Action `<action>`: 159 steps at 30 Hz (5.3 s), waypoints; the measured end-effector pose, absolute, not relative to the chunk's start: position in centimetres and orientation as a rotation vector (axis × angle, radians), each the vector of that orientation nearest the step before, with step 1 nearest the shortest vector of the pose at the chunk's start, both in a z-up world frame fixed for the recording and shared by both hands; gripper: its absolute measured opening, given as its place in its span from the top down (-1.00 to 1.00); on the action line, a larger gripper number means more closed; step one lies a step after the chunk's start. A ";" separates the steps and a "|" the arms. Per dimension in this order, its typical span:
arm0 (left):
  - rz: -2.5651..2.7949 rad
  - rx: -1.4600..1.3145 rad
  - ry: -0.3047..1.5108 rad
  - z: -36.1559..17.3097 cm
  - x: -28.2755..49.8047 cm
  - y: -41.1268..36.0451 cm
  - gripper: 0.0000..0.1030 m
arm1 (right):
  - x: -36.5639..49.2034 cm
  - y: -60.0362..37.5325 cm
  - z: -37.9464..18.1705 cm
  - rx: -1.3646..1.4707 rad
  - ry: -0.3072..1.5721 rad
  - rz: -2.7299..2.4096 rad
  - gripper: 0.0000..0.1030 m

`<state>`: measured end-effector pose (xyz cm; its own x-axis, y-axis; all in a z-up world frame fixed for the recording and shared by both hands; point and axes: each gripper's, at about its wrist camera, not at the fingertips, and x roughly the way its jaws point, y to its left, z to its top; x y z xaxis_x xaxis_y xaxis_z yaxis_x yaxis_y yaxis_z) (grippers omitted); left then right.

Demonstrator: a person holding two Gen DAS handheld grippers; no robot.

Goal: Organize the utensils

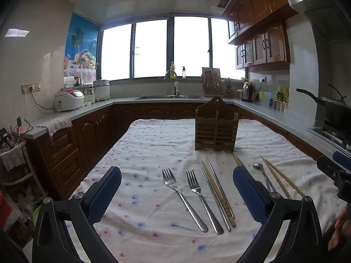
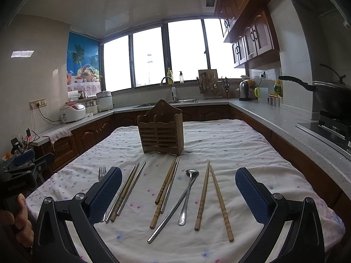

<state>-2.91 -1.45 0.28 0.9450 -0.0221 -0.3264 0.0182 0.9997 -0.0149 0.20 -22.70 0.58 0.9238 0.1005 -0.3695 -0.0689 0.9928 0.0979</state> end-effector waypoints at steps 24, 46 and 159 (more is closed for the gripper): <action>-0.054 -0.015 0.412 -0.2 -0.7 -1.9 -0.98 | 1.5 -23.2 0.8 0.093 0.438 0.085 -1.00; -0.208 -0.091 0.692 0.5 12.3 -1.6 -0.23 | 10.9 -27.2 -1.9 0.186 0.707 0.052 -0.23; -0.445 -0.192 0.692 6.1 20.6 -0.6 0.95 | 18.7 -25.8 6.2 0.198 0.699 0.192 0.89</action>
